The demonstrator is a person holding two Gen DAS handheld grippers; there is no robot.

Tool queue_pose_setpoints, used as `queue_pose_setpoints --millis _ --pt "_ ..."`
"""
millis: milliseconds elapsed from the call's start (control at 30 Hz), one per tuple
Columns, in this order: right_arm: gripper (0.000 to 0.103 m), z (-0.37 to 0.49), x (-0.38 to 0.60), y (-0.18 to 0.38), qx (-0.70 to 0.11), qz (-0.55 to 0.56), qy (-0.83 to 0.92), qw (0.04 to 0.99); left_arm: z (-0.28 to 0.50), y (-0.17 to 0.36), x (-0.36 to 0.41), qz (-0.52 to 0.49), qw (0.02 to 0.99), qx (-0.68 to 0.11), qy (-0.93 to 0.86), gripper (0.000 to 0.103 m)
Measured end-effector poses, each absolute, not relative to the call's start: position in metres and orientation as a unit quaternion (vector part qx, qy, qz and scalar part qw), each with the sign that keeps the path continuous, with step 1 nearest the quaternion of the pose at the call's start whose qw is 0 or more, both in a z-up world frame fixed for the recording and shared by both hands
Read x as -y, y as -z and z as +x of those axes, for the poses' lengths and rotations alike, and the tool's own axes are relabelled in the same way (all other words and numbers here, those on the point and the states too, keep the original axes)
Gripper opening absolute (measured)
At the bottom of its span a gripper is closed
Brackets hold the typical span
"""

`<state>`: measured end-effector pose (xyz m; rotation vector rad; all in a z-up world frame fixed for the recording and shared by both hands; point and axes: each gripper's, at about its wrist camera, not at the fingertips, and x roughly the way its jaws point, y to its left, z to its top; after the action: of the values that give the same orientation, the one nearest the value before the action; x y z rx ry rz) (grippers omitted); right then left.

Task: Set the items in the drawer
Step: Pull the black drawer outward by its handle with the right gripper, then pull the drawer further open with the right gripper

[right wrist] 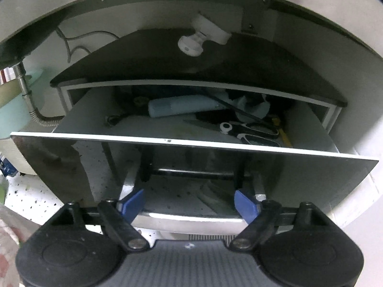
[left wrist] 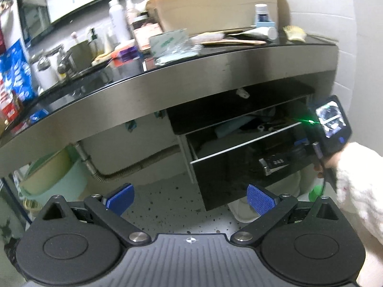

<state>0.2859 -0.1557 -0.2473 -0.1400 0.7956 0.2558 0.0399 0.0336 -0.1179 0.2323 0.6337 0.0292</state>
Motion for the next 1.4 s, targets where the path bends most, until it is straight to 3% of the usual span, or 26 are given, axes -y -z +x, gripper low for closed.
queue_pose_setpoints --millis 467,667,1400 --pt "0.089 0.288 0.153 0.256 -0.390 -0.046 -0.104 0.914 0.039 0.135 -0.024 0.097 0.939 -0.329 0.036 0.100" --pt "0.089 0.285 0.153 0.258 -0.385 -0.047 -0.100 0.916 0.045 0.139 -0.025 0.055 0.928 -0.362 0.064 0.100" --pt "0.089 0.259 0.162 0.257 -0.392 -0.047 -0.094 0.914 0.049 0.125 -0.045 -0.010 0.934 -0.342 0.099 0.101"
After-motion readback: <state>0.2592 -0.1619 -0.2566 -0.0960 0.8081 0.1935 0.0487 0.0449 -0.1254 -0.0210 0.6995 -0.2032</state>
